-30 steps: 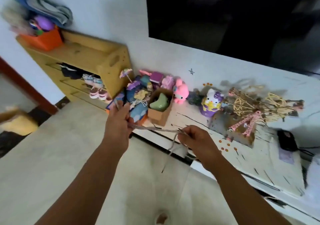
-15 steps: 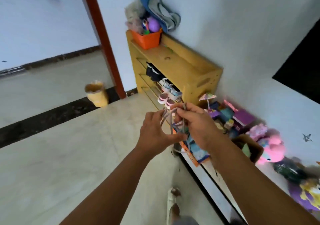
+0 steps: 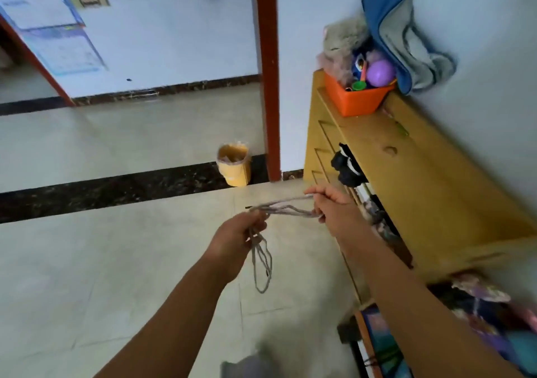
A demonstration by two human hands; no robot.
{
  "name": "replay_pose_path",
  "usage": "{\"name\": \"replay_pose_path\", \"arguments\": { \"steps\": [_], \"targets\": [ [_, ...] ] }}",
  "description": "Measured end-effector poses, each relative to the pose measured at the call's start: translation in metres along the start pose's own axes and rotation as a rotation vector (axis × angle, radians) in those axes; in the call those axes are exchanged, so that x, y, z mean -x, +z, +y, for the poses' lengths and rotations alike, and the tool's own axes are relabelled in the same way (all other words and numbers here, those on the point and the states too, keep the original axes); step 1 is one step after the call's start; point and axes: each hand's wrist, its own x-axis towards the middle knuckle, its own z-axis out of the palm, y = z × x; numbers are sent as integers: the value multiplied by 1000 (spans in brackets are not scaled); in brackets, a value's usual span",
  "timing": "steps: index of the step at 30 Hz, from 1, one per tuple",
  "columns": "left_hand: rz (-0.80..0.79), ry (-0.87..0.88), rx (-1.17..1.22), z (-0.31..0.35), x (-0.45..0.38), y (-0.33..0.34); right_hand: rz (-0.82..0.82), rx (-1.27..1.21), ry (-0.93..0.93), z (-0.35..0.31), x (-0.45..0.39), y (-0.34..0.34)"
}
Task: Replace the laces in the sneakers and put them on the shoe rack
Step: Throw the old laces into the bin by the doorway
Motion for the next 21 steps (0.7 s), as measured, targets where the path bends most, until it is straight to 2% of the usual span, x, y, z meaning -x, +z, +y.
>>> {"name": "replay_pose_path", "arguments": {
  "steps": [2, 4, 8, 11, 14, 17, 21],
  "targets": [
    [35, -62, 332, 19, -32, -12, -54, 183, -28, 6, -36, 25],
    [41, -58, 550, 41, -71, -23, -143, 294, -62, 9, -75, 56],
    [105, -38, 857, 83, -158, -56, -254, 292, 4, 4, -148, 120],
    [270, -40, 796, 115, -224, -80, -283, 230, 104, -10, -203, 158],
    [347, -48, 735, 155, -283, -97, -356, 145, 142, -26, -262, 185],
    [295, -96, 761, 181, -333, -103, -457, 124, 163, -39, -312, 205],
    [213, -83, 694, 203, -405, -114, -419, 188, 207, -39, -392, 221]
  ]
}}
